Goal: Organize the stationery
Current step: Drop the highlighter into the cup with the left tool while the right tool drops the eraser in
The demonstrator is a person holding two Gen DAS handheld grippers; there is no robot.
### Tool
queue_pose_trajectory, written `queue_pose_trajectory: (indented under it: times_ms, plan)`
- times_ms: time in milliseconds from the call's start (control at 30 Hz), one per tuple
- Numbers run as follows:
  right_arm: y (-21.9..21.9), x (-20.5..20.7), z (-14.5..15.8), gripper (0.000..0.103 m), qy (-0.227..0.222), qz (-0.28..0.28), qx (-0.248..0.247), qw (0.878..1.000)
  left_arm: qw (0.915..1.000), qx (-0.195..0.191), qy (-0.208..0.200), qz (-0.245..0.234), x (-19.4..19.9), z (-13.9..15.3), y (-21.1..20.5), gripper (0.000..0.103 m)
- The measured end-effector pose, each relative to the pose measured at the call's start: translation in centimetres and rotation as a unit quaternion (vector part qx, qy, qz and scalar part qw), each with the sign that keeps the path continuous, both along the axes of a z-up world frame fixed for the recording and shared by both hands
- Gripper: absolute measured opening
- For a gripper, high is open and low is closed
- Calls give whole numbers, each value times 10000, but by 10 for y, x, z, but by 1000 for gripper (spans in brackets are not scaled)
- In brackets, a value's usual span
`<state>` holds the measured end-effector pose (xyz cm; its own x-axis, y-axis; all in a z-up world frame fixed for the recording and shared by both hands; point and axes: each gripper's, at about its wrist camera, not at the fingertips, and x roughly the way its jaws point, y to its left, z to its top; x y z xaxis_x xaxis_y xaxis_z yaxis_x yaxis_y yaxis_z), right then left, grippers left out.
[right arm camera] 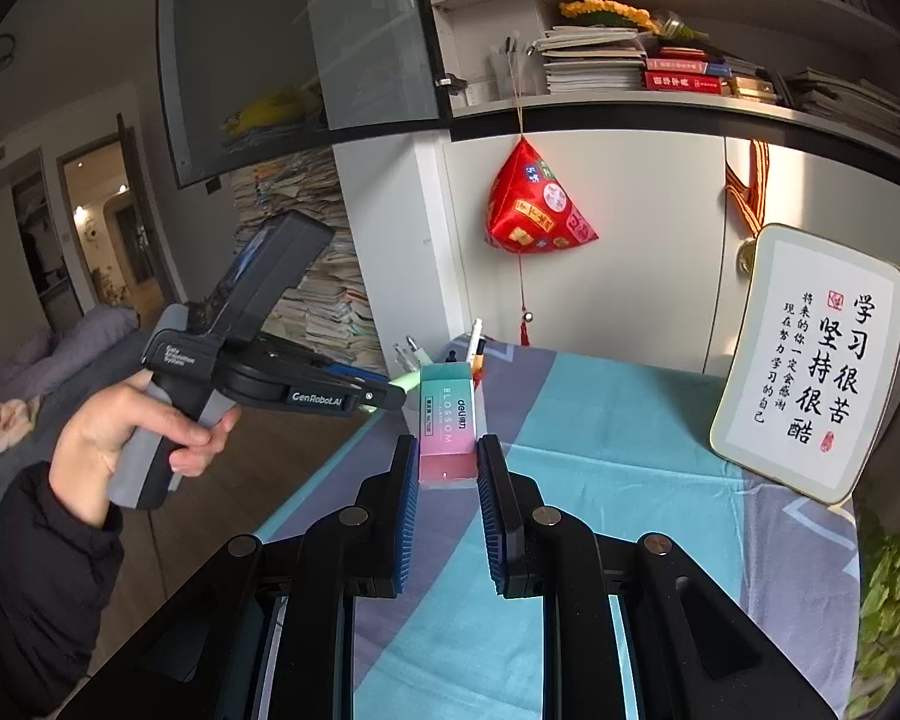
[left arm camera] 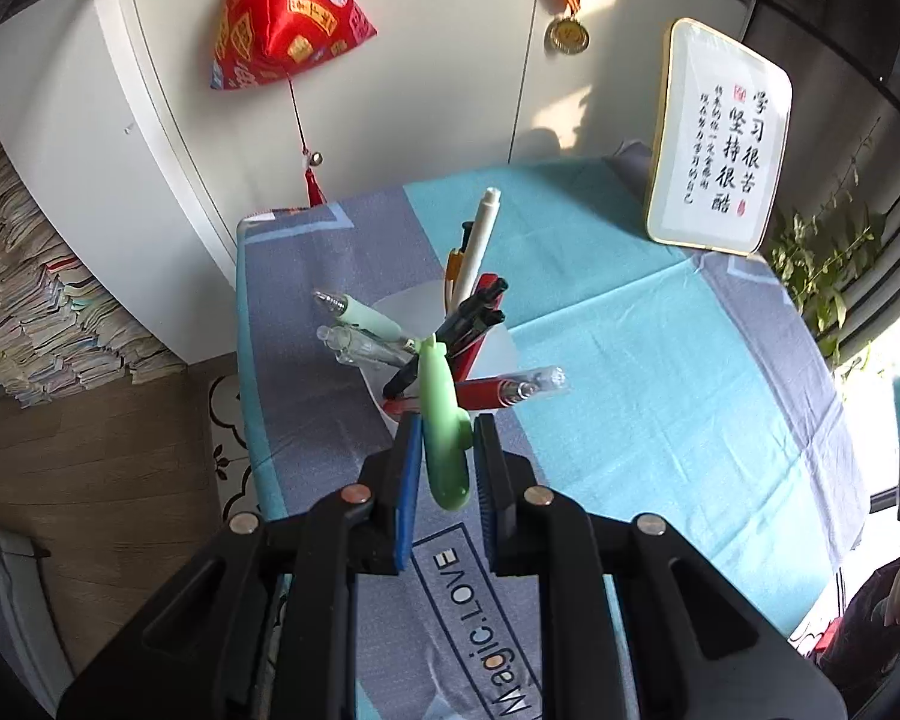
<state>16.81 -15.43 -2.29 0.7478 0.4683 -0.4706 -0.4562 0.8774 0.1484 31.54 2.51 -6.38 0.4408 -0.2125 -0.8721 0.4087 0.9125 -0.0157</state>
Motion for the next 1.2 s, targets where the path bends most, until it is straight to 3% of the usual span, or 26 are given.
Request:
queue_pose_trajectory:
  times_ms: [133, 300, 433, 567, 833, 900, 1200]
  plan:
    - [-5, -1, -1, 21, 18, -47, 94, 9999, 9994, 183, 307, 10, 17, 3, 0, 15]
    - [-12, -2, 1, 21, -6, -91, 169, 9998, 9937, 483, 1002, -131, 31, -8, -7, 16]
    - [-15, -4, 4, 21, -44, -104, 258, 9996, 9921, 629, 1088, -64, 40, -6, -12, 17]
    - [-16, -7, 5, 21, -47, -117, 274, 9995, 9934, 771, 841, 72, 43, -3, -18, 21]
    - [-19, -4, 0, 21, 42, -148, 281, 9995, 9986, 388, 310, 195, 27, 13, -12, 41]
    - [-18, 0, -3, 21, 80, -139, 262, 9995, 9987, 415, 10, 300, 15, 16, -7, 61]
    - [21, 39, -9, 21, 286, 205, -34, 9994, 9920, -24, -1026, 729, -57, 19, 25, 65]
